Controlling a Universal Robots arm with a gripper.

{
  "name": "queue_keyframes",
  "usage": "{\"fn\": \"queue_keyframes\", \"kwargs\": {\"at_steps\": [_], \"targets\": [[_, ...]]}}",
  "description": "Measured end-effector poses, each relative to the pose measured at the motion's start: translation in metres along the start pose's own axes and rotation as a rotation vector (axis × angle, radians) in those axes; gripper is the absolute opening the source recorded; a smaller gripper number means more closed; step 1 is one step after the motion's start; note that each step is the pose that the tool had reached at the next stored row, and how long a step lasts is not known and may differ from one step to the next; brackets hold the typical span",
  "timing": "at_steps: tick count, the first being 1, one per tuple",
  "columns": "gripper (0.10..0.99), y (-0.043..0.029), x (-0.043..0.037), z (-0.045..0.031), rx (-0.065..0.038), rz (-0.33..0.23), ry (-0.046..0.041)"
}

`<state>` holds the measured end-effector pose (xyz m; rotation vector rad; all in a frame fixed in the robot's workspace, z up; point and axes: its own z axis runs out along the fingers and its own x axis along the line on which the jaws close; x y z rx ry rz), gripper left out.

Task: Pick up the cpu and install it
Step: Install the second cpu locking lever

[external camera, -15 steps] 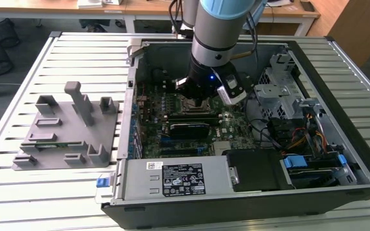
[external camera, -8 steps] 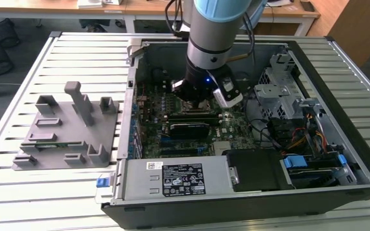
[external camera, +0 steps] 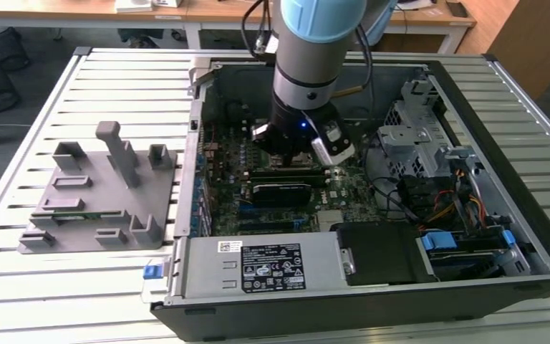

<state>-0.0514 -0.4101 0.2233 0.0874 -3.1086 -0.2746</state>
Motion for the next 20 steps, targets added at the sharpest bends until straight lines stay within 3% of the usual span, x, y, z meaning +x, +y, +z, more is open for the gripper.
{"fn": "queue_keyframes", "kwargs": {"at_steps": [4, 9, 14, 20], "targets": [[0.106, -0.0014, 0.0002, 0.0049, -0.004, 0.0, -0.0001], [0.106, -0.0073, 0.0004, 0.0047, -0.043, -0.001, -0.0025], [0.106, -0.014, 0.003, 0.0045, -0.06, -0.001, -0.0033], [0.106, -0.0152, 0.0078, 0.0075, -0.077, -0.002, -0.0043]]}}
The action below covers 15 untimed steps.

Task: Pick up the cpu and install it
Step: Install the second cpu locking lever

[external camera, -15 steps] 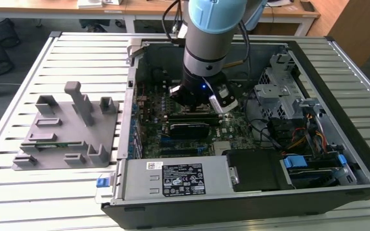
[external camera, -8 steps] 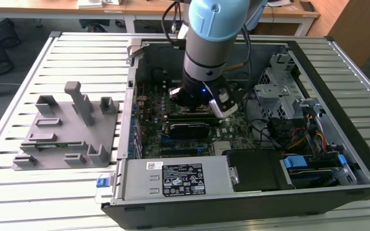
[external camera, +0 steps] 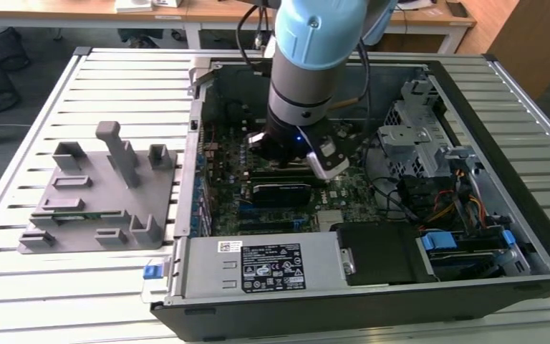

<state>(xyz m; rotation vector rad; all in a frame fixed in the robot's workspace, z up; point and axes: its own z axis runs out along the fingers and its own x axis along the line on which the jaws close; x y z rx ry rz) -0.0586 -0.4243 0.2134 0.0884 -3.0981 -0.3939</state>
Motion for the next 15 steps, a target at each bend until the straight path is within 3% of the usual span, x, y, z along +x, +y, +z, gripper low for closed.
{"fn": "queue_keyframes", "kwargs": {"at_steps": [9, 15], "targets": [[0.106, -0.003, 0.0063, 0.0112, -0.011, 0.0, -0.0004], [0.106, -0.0037, 0.0069, 0.013, -0.038, -0.001, -0.0019]]}}
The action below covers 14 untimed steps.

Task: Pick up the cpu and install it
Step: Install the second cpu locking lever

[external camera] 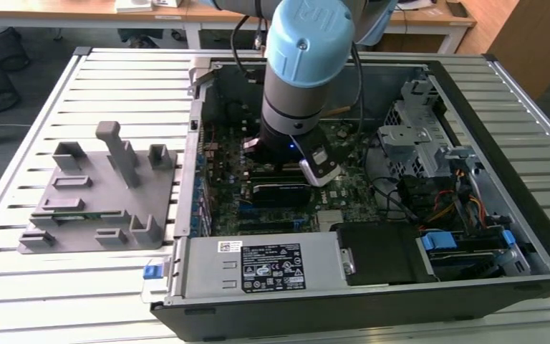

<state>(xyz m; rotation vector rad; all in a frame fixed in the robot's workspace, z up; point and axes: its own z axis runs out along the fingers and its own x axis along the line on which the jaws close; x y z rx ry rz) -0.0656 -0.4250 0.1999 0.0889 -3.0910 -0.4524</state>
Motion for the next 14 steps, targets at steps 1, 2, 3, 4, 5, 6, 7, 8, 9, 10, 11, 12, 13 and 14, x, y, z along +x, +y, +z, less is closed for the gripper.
{"fn": "queue_keyframes", "kwargs": {"at_steps": [1, 2, 3, 4, 5, 6, 7, 8, 9, 10, 11, 12, 13, 14], "targets": [[0.106, -0.0005, 0.0001, -0.0001, -0.003, 0.0, -0.0002], [0.106, -0.0011, 0.0002, -0.0003, -0.005, 0.0, -0.0003], [0.106, -0.0017, 0.0005, -0.0005, -0.008, 0.0, -0.0005], [0.106, -0.0022, 0.0007, -0.0007, -0.012, 0.0, -0.0006], [0.106, -0.0026, 0.0009, -0.0008, -0.017, 0.0, -0.001], [0.106, -0.0029, 0.0011, -0.0008, -0.023, -0.001, -0.0013], [0.106, -0.003, 0.0012, -0.0009, -0.027, -0.001, -0.0015], [0.106, -0.003, 0.0013, -0.0009, -0.032, -0.001, -0.0017], [0.106, -0.003, 0.0014, -0.001, -0.034, -0.001, -0.0018], [0.106, -0.003, 0.0015, -0.0009, -0.035, -0.001, -0.0019], [0.106, -0.0032, 0.0018, -0.0008, -0.035, -0.001, -0.002], [0.106, -0.0034, 0.0022, -0.0009, -0.035, -0.001, -0.0019], [0.106, -0.0036, 0.0026, -0.0009, -0.035, -0.001, -0.0019], [0.106, -0.004, 0.0028, -0.001, -0.035, -0.001, -0.0018]]}}
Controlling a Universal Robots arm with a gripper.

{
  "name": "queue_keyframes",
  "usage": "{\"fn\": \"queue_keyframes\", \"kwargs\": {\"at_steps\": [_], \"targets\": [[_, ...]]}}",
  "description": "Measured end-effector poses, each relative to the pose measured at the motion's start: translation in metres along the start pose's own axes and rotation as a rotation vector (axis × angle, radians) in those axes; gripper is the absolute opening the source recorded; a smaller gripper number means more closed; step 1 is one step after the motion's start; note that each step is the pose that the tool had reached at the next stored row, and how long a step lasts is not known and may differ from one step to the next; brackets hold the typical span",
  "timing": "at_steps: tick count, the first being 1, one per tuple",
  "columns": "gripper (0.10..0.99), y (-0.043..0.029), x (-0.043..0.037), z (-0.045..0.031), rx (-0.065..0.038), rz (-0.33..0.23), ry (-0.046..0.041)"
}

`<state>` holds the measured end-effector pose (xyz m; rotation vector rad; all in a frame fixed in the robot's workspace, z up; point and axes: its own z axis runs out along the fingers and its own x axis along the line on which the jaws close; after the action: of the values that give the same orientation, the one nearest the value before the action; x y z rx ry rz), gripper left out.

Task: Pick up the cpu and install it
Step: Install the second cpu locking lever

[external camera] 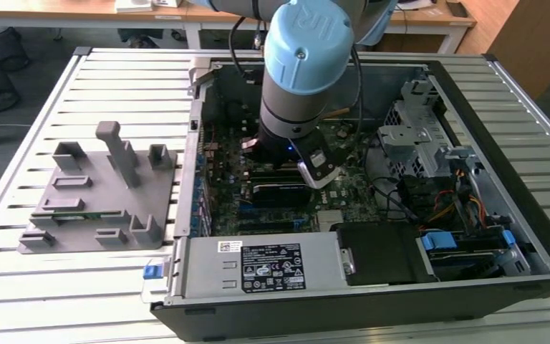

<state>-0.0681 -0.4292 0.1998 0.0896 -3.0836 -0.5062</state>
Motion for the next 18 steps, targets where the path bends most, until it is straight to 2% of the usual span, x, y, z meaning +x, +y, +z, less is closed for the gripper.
{"fn": "queue_keyframes", "kwargs": {"at_steps": [8, 13, 18], "targets": [[0.106, -0.0057, 0.0018, -0.0019, -0.004, 0.0, -0.0003], [0.106, -0.0077, 0.0033, -0.0023, -0.012, 0.0, -0.0007], [0.106, -0.0087, 0.0052, 0.0009, -0.023, -0.001, -0.0013]]}}
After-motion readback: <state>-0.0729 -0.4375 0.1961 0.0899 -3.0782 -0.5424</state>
